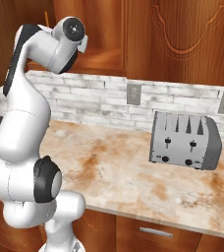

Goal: Get the candle and the wine from the cabinet and move them to the dining counter.

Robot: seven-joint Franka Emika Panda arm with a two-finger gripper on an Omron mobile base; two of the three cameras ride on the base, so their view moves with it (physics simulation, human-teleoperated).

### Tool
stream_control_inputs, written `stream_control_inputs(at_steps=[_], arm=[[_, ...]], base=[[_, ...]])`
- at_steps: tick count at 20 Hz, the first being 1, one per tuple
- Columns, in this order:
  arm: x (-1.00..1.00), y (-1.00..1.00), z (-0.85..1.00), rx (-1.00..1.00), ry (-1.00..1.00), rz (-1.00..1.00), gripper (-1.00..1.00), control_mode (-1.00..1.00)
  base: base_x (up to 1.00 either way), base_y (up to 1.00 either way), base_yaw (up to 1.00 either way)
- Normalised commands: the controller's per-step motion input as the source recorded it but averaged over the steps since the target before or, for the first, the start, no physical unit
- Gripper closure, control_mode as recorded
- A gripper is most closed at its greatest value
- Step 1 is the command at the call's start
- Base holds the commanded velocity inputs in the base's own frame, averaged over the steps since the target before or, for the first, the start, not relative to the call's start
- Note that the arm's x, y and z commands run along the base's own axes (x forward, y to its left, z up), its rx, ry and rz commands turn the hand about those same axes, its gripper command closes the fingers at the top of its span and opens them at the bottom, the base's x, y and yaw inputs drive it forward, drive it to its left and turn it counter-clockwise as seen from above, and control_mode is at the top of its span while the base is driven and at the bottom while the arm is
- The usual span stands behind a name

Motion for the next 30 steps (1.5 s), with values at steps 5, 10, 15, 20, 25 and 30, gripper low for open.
stream_control_inputs(at_steps=[5,10,15,20,25,30], arm=[[0.48,0.30,-0.11,0.00,0.01,0.04,-1.00,-1.00],[0.51,0.24,-0.04,0.00,0.00,0.02,-1.00,-1.00],[0.39,0.26,-0.14,0.00,0.00,0.03,-1.00,-1.00],[0.34,0.26,-0.04,0.00,0.00,0.04,-1.00,-1.00],[0.29,0.24,0.00,0.00,0.00,0.08,-1.00,-1.00],[0.24,0.10,-0.01,0.00,0.01,0.05,-1.00,-1.00]], base=[[0.00,0.00,0.00],[0.00,0.00,0.00],[0.00,0.00,0.00],[0.00,0.00,0.00],[0.00,0.00,0.00],[0.00,0.00,0.00]])
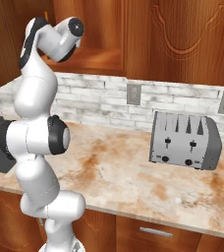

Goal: Get the candle and the wine from the cabinet and move them to the dining counter.

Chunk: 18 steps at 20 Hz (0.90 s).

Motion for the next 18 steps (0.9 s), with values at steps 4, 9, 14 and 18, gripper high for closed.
stream_control_inputs(at_steps=[4,9,14,18], arm=[[0.12,0.11,-0.06,0.00,0.03,0.03,-1.00,-1.00],[0.12,0.19,-0.05,0.00,0.03,0.03,-1.00,-1.00],[0.07,0.13,-0.07,0.00,0.00,0.03,-1.00,-1.00],[-0.05,0.09,-0.11,0.00,0.00,0.04,1.00,-1.00]], base=[[0.00,0.00,0.00],[0.00,0.00,0.00],[0.00,0.00,0.00],[0.00,0.00,0.00]])
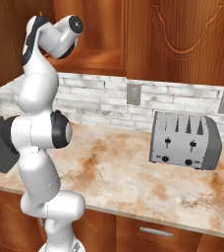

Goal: Get the candle and the wine from the cabinet and move them to the dining counter.

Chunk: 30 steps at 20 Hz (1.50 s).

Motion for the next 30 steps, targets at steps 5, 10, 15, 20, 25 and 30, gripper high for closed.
stream_control_inputs(at_steps=[5,10,15,20,25,30], arm=[[-0.26,0.20,-0.04,0.00,-0.12,0.08,1.00,-1.00],[-0.14,0.00,-0.05,0.00,-0.22,0.07,1.00,-1.00],[-0.35,-0.18,-0.05,0.01,-0.21,0.07,1.00,-1.00],[-0.61,-0.31,0.04,0.10,-0.16,0.03,1.00,-1.00],[-0.61,-0.27,0.17,0.13,-0.02,0.00,1.00,-1.00],[-0.57,-0.21,0.32,0.12,0.01,0.00,1.00,-1.00]], base=[[0.00,0.00,0.00],[0.00,0.00,0.00],[0.00,0.00,0.00],[0.00,0.00,0.00],[0.00,0.00,0.00],[0.00,0.00,0.00]])
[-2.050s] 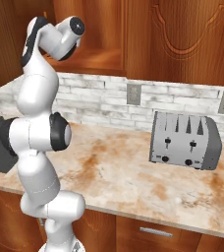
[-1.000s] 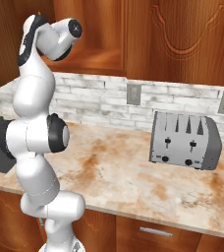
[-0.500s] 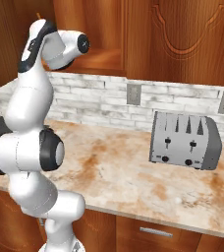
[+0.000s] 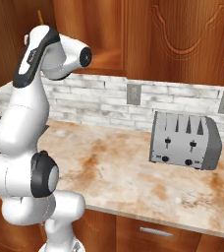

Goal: Get the candle and the wine from the cabinet and move them to the dining counter.

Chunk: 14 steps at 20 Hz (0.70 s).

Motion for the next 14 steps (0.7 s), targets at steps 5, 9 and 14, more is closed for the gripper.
stream_control_inputs(at_steps=[5,9,14], arm=[[-0.62,-0.22,0.34,0.07,0.01,0.00,1.00,-1.00],[-0.64,-0.28,0.17,0.07,0.02,0.00,1.00,-1.00],[-0.67,-0.30,0.00,0.06,0.04,0.00,1.00,-1.00]], base=[[0.00,0.00,0.00],[0.00,0.00,0.00],[0.00,0.00,0.00]])
